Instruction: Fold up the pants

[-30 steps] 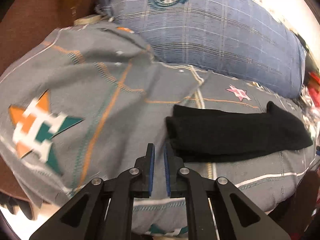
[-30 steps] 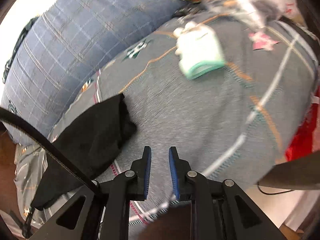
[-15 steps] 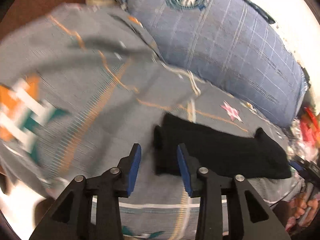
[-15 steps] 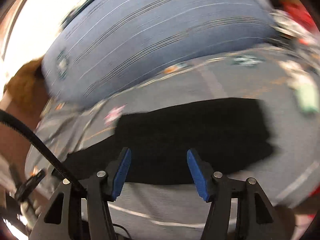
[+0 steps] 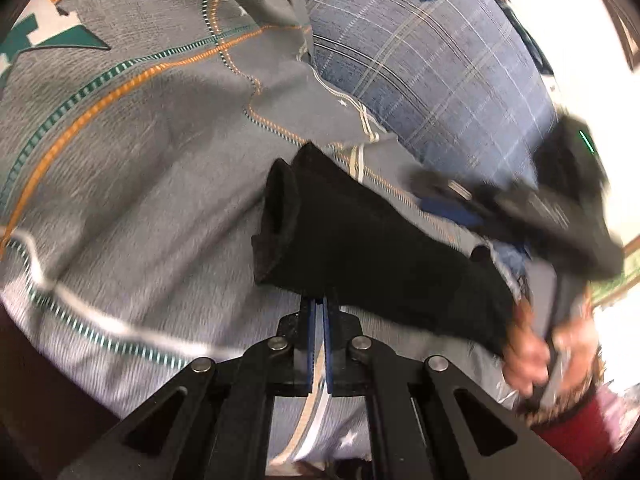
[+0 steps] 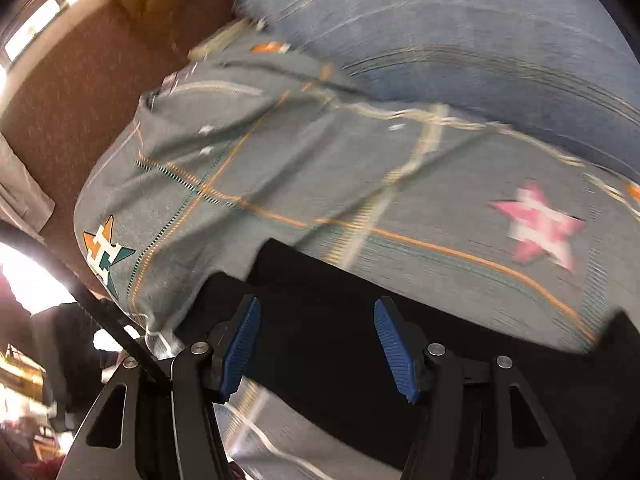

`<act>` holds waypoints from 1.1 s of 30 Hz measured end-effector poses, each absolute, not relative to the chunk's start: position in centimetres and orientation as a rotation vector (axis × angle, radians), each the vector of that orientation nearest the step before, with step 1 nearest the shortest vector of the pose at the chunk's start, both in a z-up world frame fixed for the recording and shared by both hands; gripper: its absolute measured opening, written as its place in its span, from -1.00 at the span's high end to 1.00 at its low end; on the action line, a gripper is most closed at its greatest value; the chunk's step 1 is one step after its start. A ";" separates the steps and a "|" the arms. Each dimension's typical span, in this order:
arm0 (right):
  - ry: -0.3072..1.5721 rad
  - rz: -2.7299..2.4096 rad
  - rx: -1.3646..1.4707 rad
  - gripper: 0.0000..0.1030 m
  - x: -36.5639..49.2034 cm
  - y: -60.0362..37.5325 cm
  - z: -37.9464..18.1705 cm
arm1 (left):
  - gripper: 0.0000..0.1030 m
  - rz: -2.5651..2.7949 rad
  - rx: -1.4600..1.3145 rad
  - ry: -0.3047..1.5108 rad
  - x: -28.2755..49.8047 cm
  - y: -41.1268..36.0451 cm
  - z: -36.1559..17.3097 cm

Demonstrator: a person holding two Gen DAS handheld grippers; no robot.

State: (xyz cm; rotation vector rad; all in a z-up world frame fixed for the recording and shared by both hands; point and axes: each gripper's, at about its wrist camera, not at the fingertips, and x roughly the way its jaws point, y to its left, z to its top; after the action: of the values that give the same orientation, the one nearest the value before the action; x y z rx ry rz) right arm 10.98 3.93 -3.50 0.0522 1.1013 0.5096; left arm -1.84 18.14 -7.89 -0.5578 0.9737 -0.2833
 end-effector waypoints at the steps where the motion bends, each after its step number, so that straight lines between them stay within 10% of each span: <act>1: 1.123 0.519 0.049 -0.25 11.5 4.7 -4.2 | 0.93 -0.283 -0.539 0.972 -2.2 17.8 -7.7; 23: 1.336 0.711 -0.155 -0.27 11.0 13.5 -7.2 | 0.85 -0.235 -0.608 0.953 -5.7 21.1 -8.5; 28: 1.305 0.630 -0.233 0.76 10.4 14.1 -7.3 | 0.84 -0.232 -0.604 0.952 -5.5 21.1 -8.4; 33: 1.204 0.612 -0.113 0.83 10.2 11.5 -3.3 | 0.73 -0.239 -0.583 0.943 -4.8 20.7 -8.3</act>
State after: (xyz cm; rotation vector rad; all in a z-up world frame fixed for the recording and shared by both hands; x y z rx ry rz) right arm 10.23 11.55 -3.35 -0.1132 1.2040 0.6125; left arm -4.75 20.74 -8.29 -0.5828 0.9435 -0.2392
